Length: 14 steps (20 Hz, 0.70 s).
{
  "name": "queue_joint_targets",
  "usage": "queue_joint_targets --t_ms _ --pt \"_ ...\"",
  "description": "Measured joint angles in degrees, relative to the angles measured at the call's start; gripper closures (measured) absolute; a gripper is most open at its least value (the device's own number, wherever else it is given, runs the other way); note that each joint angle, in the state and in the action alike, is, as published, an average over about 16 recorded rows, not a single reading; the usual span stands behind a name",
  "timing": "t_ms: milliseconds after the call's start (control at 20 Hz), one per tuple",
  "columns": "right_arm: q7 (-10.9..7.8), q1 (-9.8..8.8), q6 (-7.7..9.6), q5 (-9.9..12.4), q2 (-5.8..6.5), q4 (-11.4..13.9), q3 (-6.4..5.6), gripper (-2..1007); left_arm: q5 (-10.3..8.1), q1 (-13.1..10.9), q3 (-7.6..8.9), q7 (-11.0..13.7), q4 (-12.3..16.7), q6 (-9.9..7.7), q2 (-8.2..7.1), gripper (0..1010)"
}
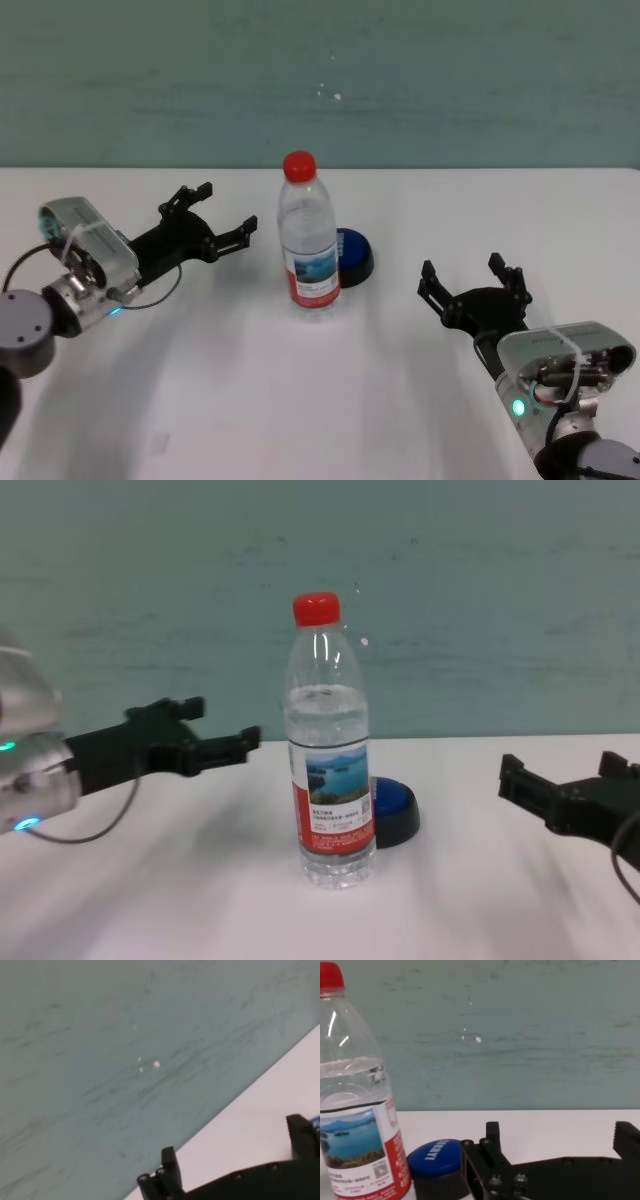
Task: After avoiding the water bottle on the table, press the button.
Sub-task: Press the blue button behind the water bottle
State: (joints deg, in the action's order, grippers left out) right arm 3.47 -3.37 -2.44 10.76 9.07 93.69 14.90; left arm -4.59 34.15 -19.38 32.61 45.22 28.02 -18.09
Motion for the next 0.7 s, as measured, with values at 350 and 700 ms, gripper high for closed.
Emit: queue_joint_targets --t_ms 350,700 --pt "0.00 0.00 0.00 0.0 0.00 0.0 0.00 2 -0.51 -10.6 2.30 -3.7 17.1 -8.34 -5.84 10" --pt "0.00 0.00 0.00 0.0 0.00 0.0 0.00 2 -0.84 -21.6 5.23 -8.0 33.3 -15.80 -9.93 10"
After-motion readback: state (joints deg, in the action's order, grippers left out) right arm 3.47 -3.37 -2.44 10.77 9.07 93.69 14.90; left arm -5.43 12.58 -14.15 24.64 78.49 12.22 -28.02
